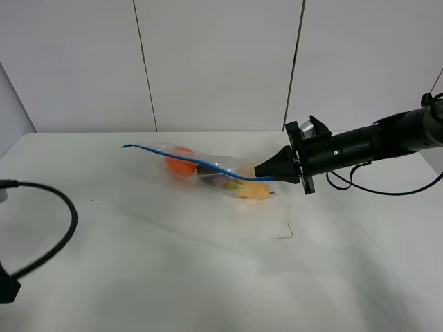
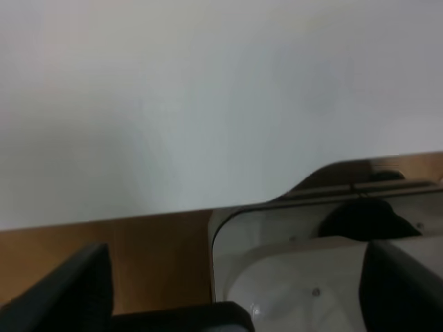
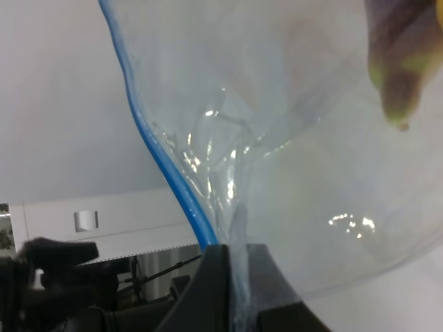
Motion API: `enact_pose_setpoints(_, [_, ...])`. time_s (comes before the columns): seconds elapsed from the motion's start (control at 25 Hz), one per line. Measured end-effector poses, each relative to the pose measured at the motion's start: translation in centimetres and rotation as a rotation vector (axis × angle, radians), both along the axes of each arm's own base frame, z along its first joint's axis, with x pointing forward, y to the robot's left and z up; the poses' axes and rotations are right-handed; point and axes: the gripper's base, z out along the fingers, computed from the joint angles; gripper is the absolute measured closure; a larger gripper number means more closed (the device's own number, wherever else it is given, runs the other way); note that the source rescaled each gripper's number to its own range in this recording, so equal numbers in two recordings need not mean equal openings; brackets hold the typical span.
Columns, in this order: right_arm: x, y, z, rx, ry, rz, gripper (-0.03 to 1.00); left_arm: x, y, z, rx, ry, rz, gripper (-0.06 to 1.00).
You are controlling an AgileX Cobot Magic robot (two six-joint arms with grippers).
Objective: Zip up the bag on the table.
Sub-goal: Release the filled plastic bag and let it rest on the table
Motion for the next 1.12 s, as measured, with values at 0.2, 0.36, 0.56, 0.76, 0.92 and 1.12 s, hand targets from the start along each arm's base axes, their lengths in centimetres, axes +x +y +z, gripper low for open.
enact_pose_setpoints(0.2, [0.0, 0.0, 0.0, 0.000, 0.000, 0.000, 0.97, -1.9, 0.0, 0.3, 0.010, -0.093, -0.001, -0.06])
enact_pose_setpoints(0.36, [0.0, 0.0, 0.0, 0.000, 0.000, 0.000, 0.97, -2.6, 0.1, 0.7, 0.021, -0.143, -0.001, -0.06])
enact_pose_setpoints(0.56, [0.0, 0.0, 0.0, 0.000, -0.002, 0.001, 0.97, -2.6, 0.2, 0.7, 0.045, -0.146, -0.003, -0.06])
enact_pose_setpoints(0.76, [0.0, 0.0, 0.0, -0.001, -0.003, 0.002, 0.97, -2.6, 0.3, 0.7, 0.046, -0.146, -0.003, -0.06])
enact_pose_setpoints(0.92, [0.0, 0.0, 0.0, -0.001, -0.003, 0.002, 0.97, -2.7, 0.2, 0.8, 0.047, -0.155, -0.003, -0.06])
enact_pose_setpoints(1.12, [0.0, 0.0, 0.0, -0.001, -0.003, 0.002, 0.97, -4.1, 0.2, 1.5, 0.050, -0.252, -0.009, -0.06])
